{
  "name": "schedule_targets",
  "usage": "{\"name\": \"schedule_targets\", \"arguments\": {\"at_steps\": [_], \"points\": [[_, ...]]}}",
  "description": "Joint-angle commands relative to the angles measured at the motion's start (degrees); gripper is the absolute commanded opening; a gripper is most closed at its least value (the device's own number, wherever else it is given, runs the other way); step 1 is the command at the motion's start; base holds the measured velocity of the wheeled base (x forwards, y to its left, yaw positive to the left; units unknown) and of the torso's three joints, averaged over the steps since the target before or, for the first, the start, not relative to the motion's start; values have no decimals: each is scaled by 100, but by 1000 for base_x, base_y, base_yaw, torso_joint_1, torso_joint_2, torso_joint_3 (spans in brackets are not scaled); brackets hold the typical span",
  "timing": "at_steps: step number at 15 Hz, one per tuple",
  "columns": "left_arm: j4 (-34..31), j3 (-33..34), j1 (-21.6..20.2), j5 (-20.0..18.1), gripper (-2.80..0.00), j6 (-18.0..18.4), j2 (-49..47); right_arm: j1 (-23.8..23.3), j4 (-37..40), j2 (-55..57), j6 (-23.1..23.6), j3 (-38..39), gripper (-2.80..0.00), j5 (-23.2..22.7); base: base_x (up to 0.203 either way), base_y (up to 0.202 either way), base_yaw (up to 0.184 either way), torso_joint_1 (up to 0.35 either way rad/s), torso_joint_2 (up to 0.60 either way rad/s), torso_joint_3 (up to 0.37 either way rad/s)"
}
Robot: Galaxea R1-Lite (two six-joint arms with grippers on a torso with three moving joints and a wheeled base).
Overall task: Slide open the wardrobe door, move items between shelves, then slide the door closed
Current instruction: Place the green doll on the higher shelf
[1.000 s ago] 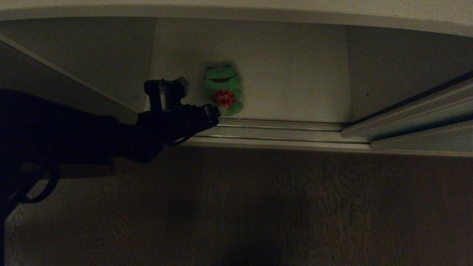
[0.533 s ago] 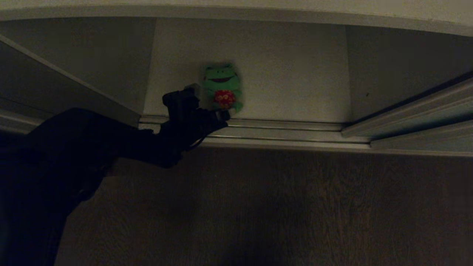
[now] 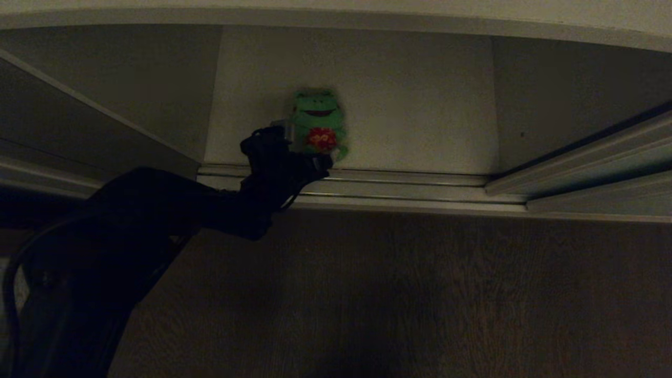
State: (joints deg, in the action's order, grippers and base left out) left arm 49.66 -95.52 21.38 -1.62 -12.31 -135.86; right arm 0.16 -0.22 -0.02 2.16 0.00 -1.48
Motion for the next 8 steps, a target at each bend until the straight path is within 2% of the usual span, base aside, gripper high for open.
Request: {"name": "schedule_targets", "arguments": {"at_steps": [1, 3, 8], "points": [[331, -110, 6, 169, -280, 30, -196, 2, -4, -15, 4, 0, -280, -2, 0, 0, 0, 0, 0, 0], [631, -314, 6, 337, -280, 90, -335, 2, -4, -15, 4, 0, -280, -2, 0, 0, 0, 0, 0, 0], [623, -339, 65, 347, -280, 89, -353, 2, -4, -15, 4, 0, -280, -2, 0, 0, 0, 0, 0, 0]]}}
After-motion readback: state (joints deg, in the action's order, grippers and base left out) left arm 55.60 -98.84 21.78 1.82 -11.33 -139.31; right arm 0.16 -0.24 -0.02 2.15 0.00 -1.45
